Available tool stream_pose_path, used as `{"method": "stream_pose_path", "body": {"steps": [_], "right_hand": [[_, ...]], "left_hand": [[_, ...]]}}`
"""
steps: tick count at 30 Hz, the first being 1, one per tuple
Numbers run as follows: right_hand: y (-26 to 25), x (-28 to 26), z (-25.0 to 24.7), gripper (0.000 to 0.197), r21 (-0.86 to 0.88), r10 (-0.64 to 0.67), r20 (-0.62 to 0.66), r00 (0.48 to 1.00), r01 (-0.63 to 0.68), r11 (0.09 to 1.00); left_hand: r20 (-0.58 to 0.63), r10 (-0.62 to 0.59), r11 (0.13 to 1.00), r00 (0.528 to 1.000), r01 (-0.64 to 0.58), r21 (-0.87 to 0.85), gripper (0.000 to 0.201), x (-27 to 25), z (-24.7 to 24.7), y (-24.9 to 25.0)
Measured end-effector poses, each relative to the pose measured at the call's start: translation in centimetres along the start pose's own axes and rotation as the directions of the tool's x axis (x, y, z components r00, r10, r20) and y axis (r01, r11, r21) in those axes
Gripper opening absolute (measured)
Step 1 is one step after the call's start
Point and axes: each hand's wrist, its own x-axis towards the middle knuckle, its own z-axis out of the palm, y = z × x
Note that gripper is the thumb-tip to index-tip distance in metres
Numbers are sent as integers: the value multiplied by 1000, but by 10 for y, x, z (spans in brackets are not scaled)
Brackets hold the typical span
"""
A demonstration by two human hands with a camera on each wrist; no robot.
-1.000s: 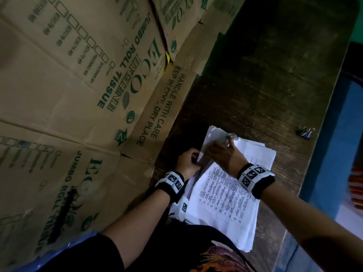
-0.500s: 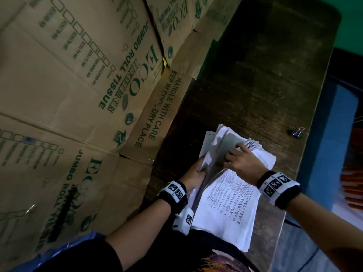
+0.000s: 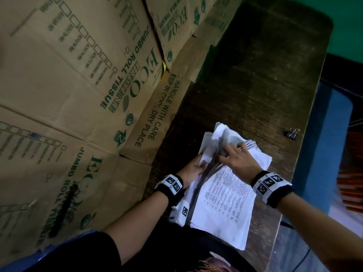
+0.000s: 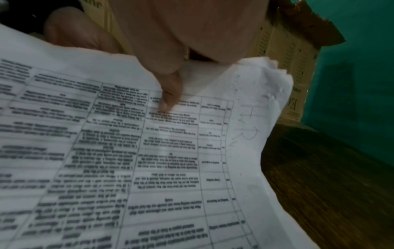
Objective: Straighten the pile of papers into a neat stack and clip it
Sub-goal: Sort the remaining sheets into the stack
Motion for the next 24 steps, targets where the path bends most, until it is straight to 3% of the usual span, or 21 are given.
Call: {"method": "stream_pose_path", "body": {"steps": [3,6,12,16,18,20,21,24], "right_hand": [[-2,0,-4,28,-70,16,66,998,-12,998],[-1,-2,-6,25,-115,-31,125,992,45,992],[6,-1,-13,35,-6,-174,233,957,180,984],[18,13,-30,36,43,-271,315,910,272,961],[23,26,-41,34,64,-286,385,877,284,957],[23,40,-49,36,150,-306,496,813,267,952],[21,50,-54,34,197,-297,556,776,224,955],[2,81,-55,27,156,-243,605,758,186,970]], "left_hand": [[-5,13,998,1000,-12,61,53,3,-4,-2],[-43,56,972,998,-44,231,53,6,-5,-10],[-143,131,927,981,-70,369,55,4,1,-10],[-132,222,902,966,-152,404,47,-3,-6,11],[-153,247,904,957,-170,393,55,-8,-20,27],[-183,290,919,939,-219,328,64,-19,-37,53],[-187,342,910,921,-274,313,64,-25,-47,66],[-259,439,855,860,-312,414,52,-49,-80,106]]}}
